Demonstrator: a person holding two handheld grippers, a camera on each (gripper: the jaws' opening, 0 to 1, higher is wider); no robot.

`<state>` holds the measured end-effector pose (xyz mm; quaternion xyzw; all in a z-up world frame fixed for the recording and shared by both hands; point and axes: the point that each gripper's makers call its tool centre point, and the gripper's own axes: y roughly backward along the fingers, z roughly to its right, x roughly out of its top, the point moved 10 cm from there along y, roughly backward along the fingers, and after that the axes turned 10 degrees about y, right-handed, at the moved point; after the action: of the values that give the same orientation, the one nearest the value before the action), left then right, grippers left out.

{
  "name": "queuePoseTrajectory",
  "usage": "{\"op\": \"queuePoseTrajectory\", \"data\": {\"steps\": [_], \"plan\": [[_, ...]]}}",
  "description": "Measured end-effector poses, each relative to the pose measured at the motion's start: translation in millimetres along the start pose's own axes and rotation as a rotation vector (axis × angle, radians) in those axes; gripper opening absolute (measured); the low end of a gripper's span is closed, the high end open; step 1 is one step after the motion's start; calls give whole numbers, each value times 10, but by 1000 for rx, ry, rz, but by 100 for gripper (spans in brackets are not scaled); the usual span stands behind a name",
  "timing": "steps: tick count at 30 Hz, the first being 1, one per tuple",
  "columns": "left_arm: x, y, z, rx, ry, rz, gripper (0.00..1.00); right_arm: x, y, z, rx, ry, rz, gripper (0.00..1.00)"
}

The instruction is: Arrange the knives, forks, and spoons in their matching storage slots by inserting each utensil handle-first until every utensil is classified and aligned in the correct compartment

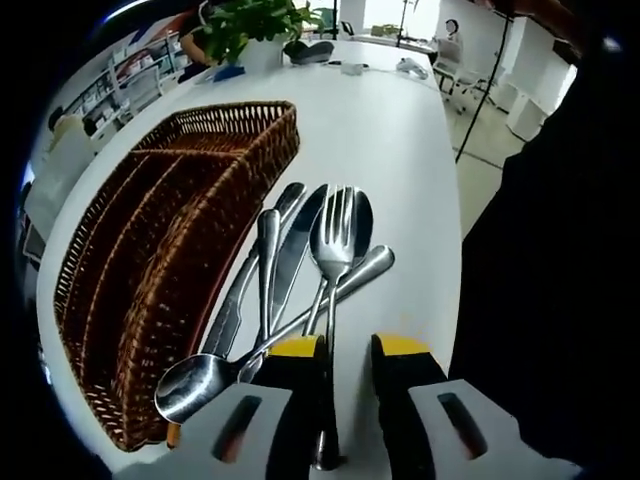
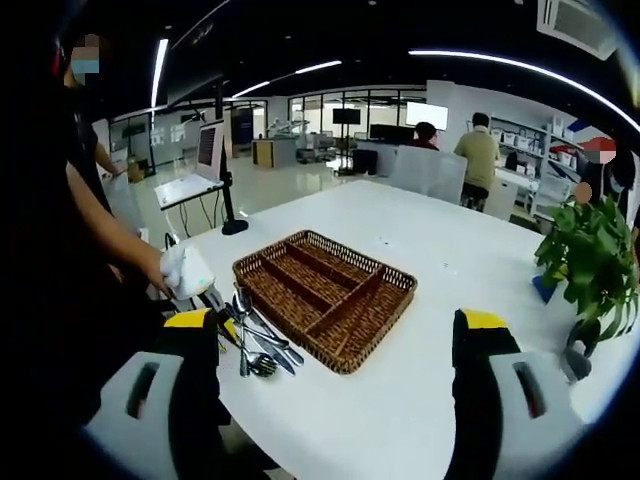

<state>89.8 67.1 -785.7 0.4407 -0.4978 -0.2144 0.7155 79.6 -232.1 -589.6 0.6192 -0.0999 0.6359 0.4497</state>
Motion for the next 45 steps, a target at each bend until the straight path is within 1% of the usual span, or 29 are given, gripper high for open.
{"op": "queuePoseTrajectory", "data": {"steps": [1, 2, 3, 5, 8, 11, 14, 16, 19, 21, 25, 30, 34, 36, 39, 45], "plan": [[-23, 18, 18, -1, 20, -17, 12, 0, 3, -2, -2, 0, 0, 100], [-22, 19, 18, -2, 18, -20, 9, 1, 11, -6, -4, -2, 0, 100], [-19, 12, 25, -7, -4, -28, 5, -1, 14, -8, -5, -3, 0, 100], [0, 4, 41, -9, -64, -21, 5, -4, 17, -9, -6, -4, -1, 100], [8, 4, 30, -11, -42, -27, 5, -4, 19, -17, -6, -5, -2, 100], [40, -20, 27, -20, -14, -6, 9, -1, 15, -25, -7, -5, -2, 100], [57, -44, 19, -11, -23, 5, 5, 3, 11, -29, -7, -3, -4, 100], [76, -43, 14, -17, -30, 31, 4, 7, 11, -27, -7, -6, -2, 100], [69, -36, 36, -11, -49, 29, 3, 15, 14, -21, -10, -4, -1, 100], [67, -32, 32, -1, -32, 30, 3, 23, 20, -13, -14, -6, 4, 100], [53, -22, 32, 4, -36, 33, 2, 26, 31, -1, -18, -7, 5, 100], [69, 49, 24, 1, -45, 24, 2, 14, 44, 14, -22, -8, 6, 100], [111, 110, 25, 0, -52, 32, 1, 16, 37, 4, -18, -9, 11, 100], [145, 146, 45, -16, -57, 28, 1, 23, 35, -7, -16, -7, 15, 100], [182, 183, 57, -24, -66, 30, 1, 25, 39, -8, -16, -4, 16, 100], [244, 264, 28, -31, -87, 27, 1, 16, 62, -13, -16, 1, 16, 100]]}}
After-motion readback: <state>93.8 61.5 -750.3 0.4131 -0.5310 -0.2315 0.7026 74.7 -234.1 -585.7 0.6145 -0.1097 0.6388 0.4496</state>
